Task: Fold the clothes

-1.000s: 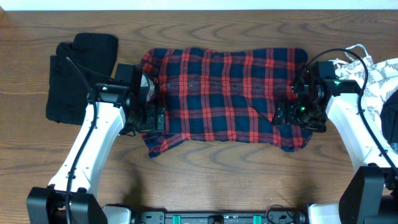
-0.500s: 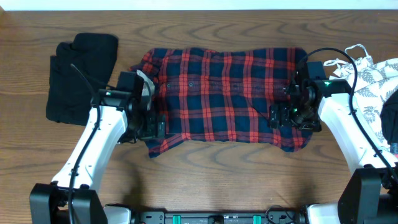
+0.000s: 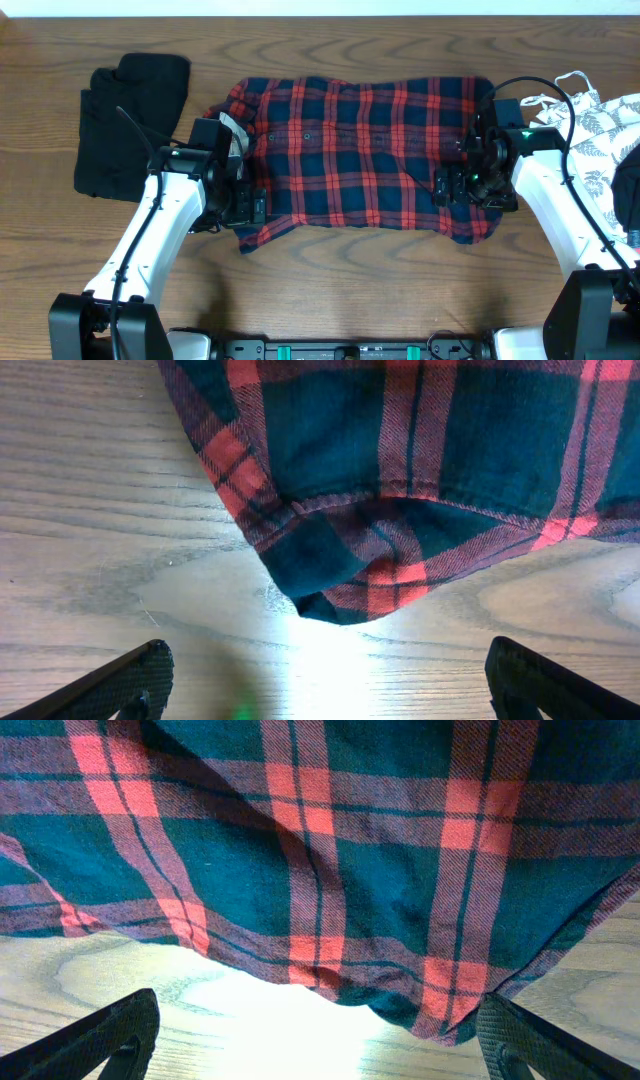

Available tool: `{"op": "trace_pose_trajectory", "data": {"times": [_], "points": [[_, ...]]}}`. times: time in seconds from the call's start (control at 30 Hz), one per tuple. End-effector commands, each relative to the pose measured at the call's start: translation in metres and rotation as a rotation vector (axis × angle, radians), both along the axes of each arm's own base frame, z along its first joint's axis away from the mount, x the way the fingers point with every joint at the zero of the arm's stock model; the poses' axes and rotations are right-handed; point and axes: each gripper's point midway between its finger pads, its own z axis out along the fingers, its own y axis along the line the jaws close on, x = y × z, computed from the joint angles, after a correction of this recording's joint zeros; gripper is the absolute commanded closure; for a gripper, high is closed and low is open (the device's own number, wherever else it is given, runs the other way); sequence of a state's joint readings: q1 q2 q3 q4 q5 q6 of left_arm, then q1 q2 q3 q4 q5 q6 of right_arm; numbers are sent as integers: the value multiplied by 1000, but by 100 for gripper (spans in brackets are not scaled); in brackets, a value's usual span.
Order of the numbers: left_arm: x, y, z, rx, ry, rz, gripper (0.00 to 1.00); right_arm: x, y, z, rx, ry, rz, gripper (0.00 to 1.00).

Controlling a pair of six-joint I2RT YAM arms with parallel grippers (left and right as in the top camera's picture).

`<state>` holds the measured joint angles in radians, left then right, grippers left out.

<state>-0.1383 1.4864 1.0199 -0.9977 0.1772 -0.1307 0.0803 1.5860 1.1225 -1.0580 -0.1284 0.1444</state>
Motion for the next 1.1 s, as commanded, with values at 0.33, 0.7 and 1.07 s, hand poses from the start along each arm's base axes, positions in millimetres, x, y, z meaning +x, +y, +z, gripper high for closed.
{"op": "trace_pose_trajectory", "data": {"times": [0.33,0.7,1.07], "points": [[-1,-21,0,-23,-19,-68,3,-1,0,2,-12,-12,17,1],[-4,-22,0,-22,-7,-76,3,-4,-1,-1,-14,-1,18,1],[-17,-19,-12,-14,37,-71,3,-13,-3,-15,-22,19,17,1]]}}
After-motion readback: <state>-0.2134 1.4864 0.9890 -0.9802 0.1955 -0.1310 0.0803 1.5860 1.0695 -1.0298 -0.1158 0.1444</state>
